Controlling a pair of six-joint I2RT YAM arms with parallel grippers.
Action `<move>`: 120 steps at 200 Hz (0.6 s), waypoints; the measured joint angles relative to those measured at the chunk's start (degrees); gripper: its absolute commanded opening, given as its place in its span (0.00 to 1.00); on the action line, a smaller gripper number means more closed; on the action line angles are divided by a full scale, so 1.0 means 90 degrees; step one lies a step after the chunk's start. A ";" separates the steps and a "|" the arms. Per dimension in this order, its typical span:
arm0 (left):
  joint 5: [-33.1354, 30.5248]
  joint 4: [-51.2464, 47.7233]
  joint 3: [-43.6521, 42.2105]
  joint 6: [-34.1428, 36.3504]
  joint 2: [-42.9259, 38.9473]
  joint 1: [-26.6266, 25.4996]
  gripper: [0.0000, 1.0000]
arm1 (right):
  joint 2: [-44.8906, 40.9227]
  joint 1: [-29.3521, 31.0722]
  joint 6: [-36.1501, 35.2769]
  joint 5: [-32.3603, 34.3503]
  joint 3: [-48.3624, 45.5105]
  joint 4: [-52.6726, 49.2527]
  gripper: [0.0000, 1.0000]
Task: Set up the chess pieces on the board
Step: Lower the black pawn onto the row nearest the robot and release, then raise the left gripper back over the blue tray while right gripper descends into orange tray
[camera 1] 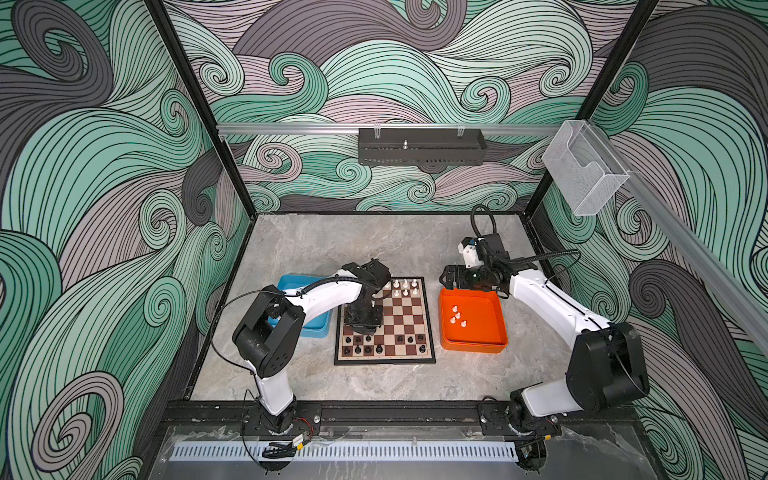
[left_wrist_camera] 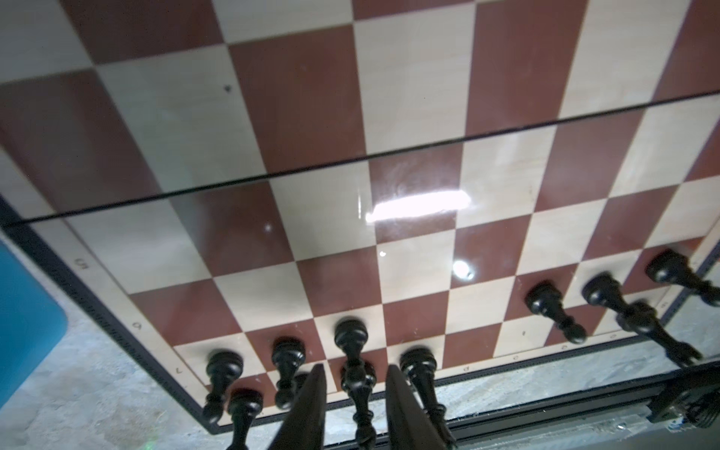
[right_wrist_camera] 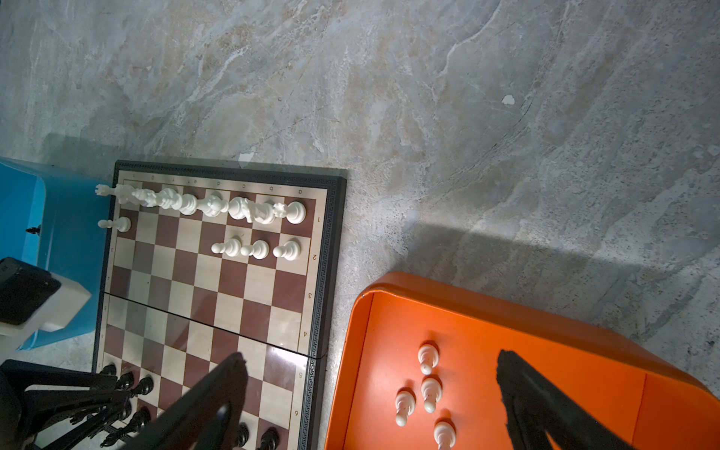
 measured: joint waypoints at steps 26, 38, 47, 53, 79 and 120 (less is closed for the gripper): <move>-0.0236 -0.0097 0.0121 -0.0058 -0.0189 0.0000 0.43 | 0.0000 -0.0002 0.0002 0.0000 0.0000 0.0000 1.00; -0.0345 -0.0189 0.0238 -0.0083 -0.0253 0.0000 0.46 | 0.0000 0.0000 0.0002 0.0000 0.0000 0.0000 1.00; -0.0430 -0.0296 0.0364 -0.0085 -0.0265 0.0000 0.49 | 0.0000 0.0000 0.0002 0.0000 0.0000 0.0000 0.99; -0.0503 -0.0369 0.0459 -0.0090 -0.0265 0.0000 0.51 | 0.0000 0.0000 0.0002 0.0002 0.0000 0.0000 1.00; -0.0869 -0.0607 0.0901 -0.0041 -0.0267 0.0000 0.60 | -0.0002 0.0000 0.0036 0.0070 0.0000 -0.0044 1.00; -0.1275 -0.0760 0.1231 0.0219 -0.0469 0.0172 0.87 | -0.0002 -0.0027 0.0289 0.0505 0.0168 -0.0585 1.00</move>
